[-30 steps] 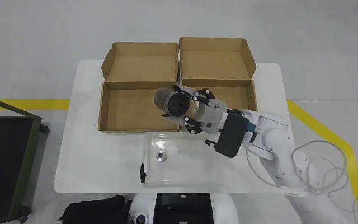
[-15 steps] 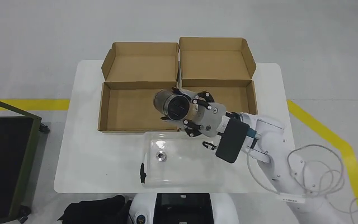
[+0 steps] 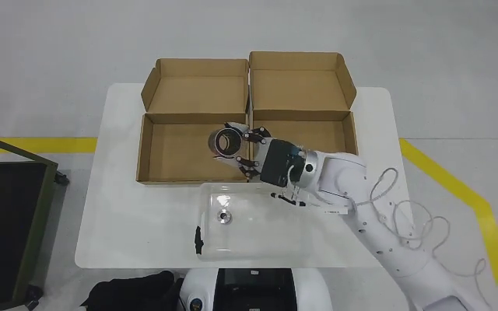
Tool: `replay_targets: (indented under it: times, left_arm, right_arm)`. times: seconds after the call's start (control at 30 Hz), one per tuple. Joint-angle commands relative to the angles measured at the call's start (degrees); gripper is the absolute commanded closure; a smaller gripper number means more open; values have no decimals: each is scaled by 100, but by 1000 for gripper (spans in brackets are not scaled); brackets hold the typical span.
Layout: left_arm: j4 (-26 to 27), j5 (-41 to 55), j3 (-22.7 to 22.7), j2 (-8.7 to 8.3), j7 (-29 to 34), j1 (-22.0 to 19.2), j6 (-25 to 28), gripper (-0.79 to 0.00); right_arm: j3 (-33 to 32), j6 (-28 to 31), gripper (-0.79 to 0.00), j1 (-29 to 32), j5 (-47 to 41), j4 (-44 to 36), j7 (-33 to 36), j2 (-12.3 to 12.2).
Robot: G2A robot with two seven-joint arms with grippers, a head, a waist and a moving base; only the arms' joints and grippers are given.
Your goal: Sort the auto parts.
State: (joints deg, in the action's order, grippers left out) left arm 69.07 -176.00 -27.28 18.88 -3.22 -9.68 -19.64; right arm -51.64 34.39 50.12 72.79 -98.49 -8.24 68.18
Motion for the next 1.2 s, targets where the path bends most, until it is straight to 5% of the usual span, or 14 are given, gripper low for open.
replay_targets:
  times: [0.0, 1.17]
  left_arm:
    - [0, 0, 0, 0, 0, 0, 0, -785]
    - [0, 0, 0, 0, 0, 0, 0, -785]
  right_arm:
    - [94, -56, 0, -68, 15, 157, 125, 35]
    - [1127, -522, 0, -795, -510, 2387, 1724, 708]
